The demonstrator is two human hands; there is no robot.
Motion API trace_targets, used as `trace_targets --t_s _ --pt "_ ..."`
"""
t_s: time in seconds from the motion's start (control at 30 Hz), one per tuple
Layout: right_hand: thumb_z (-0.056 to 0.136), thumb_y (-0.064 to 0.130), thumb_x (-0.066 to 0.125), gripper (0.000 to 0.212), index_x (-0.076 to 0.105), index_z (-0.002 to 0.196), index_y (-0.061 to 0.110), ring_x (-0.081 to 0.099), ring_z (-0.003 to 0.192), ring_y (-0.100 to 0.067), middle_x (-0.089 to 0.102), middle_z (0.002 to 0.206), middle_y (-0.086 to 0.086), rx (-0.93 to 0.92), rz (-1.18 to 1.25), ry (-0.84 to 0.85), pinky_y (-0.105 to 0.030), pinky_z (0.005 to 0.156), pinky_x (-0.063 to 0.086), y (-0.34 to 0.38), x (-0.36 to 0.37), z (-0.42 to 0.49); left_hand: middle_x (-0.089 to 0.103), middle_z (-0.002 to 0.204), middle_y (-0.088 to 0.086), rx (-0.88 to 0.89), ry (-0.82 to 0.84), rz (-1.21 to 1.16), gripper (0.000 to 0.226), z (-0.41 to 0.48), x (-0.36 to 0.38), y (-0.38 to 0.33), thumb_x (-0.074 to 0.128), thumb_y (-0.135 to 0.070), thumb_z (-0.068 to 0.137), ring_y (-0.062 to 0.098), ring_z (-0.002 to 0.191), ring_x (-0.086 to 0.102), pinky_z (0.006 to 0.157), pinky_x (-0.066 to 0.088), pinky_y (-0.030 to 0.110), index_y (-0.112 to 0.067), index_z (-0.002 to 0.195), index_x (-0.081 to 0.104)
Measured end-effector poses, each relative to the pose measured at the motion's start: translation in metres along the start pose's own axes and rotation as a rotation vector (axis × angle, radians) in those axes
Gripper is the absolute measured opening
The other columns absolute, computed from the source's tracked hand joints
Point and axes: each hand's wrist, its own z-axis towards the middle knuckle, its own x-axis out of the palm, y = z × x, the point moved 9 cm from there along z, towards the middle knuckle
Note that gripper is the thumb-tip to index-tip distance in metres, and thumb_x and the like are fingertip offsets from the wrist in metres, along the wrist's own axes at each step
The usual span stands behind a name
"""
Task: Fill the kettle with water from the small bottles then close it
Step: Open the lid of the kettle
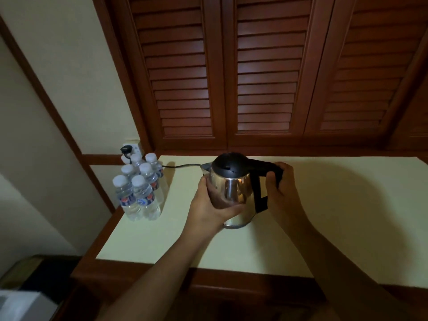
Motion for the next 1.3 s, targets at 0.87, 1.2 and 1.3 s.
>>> trace_targets --t_s 0.87,1.2,1.3 --pt "0.083 0.074 0.049 0.063 0.069 0.105 0.019 0.062 0.097 -0.026 0.072 0.096 0.0 -0.204 -0.853 0.175 -0.044 0.094 0.044 0.099 0.042 -0.001 0.054 0.108 -0.036 -0.036 0.054 0.05 0.097 -0.052 0.014 0.02 0.092 -0.039 0.076 -0.027 0.103 0.054 0.096 0.046 0.014 -0.046 0.144 0.024" --pt "0.082 0.047 0.066 0.034 0.066 0.089 0.013 0.062 0.066 -0.024 0.065 0.07 -0.004 -0.127 -0.702 0.201 -0.024 0.053 0.036 0.099 0.044 0.0 0.059 0.115 -0.029 -0.034 0.073 0.056 0.094 -0.048 0.018 0.024 0.092 -0.045 0.075 -0.004 0.114 0.06 0.098 0.05 0.018 -0.047 0.143 0.027" --pt "0.083 0.043 0.066 0.031 0.068 0.09 0.013 0.061 0.064 -0.024 0.065 0.07 -0.004 -0.138 -0.702 0.174 -0.025 0.054 0.04 0.103 0.042 0.002 0.057 0.116 -0.029 -0.04 0.071 0.061 0.101 -0.049 0.018 0.023 0.091 -0.045 0.076 -0.006 0.113 0.057 0.098 0.046 0.016 -0.041 0.15 0.023"
